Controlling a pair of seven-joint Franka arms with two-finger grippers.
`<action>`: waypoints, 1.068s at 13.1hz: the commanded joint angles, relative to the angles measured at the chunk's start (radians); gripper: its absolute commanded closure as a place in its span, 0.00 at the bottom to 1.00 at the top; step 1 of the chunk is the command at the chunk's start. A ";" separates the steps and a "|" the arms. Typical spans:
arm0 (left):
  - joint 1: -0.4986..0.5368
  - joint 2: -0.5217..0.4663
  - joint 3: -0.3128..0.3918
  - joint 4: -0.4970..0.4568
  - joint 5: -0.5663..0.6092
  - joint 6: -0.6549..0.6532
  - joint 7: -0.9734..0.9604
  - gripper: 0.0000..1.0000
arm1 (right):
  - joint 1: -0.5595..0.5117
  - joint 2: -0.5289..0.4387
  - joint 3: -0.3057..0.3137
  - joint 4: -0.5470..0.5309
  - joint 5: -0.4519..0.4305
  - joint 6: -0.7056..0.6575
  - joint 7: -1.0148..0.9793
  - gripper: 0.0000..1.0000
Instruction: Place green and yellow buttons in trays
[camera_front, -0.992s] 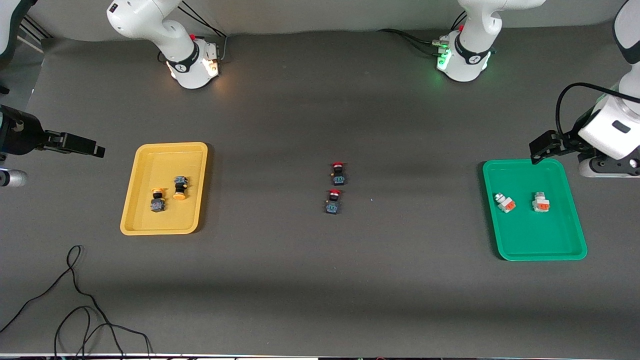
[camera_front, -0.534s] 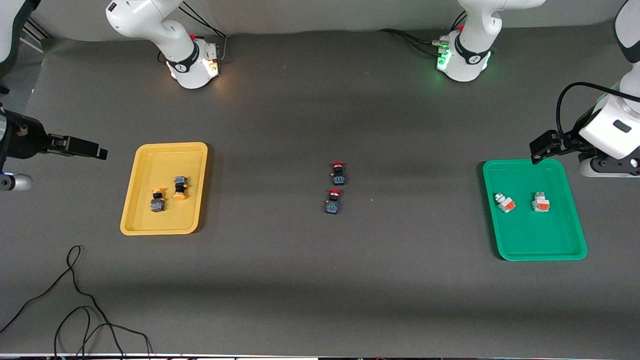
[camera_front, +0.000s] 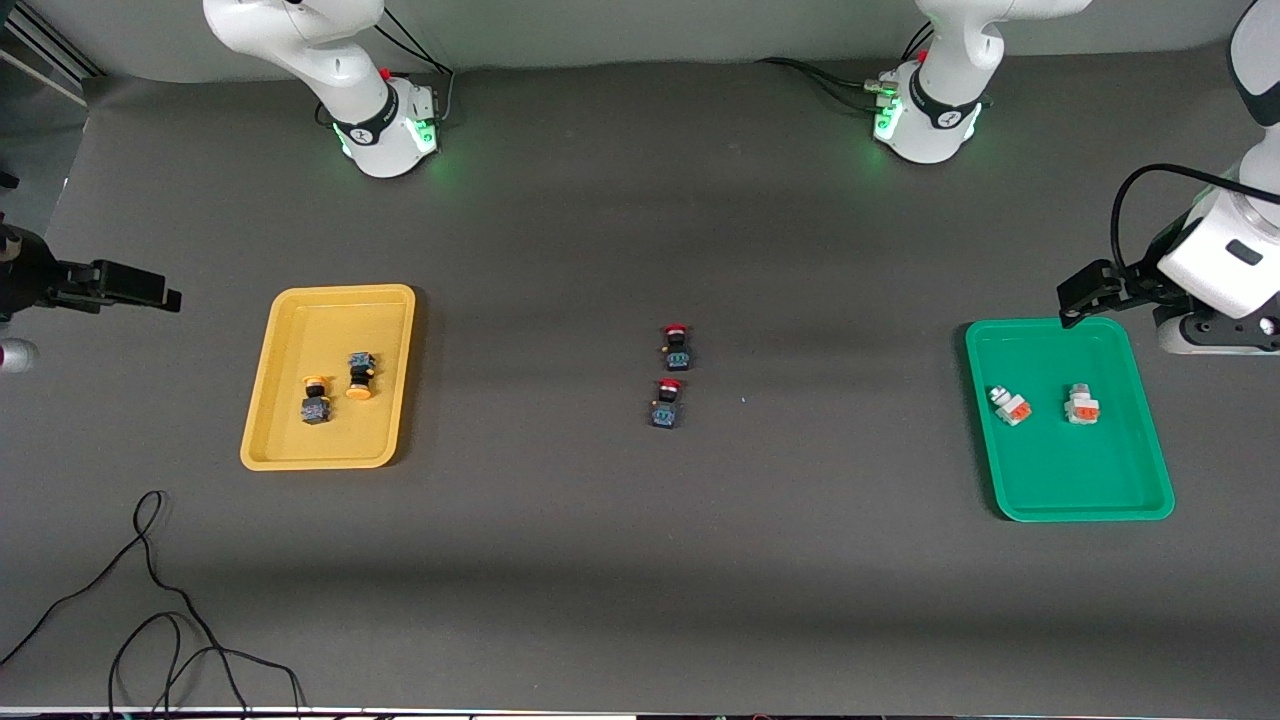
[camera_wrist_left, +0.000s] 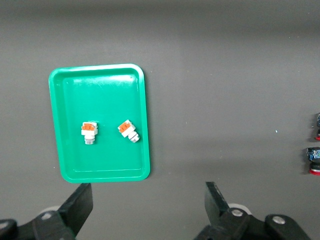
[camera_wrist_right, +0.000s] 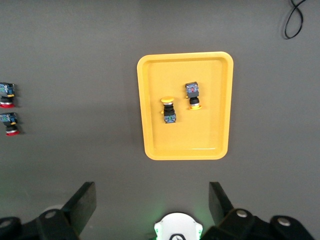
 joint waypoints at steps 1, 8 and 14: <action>-0.011 -0.004 0.008 0.023 -0.005 -0.022 -0.014 0.00 | -0.061 -0.103 0.118 -0.128 -0.070 0.054 0.018 0.00; -0.011 -0.002 0.008 0.024 -0.005 -0.025 -0.014 0.00 | -0.089 -0.283 0.198 -0.421 -0.103 0.255 0.016 0.00; -0.010 -0.004 0.009 0.027 -0.004 -0.028 -0.012 0.00 | -0.070 -0.232 0.198 -0.371 -0.126 0.252 0.018 0.00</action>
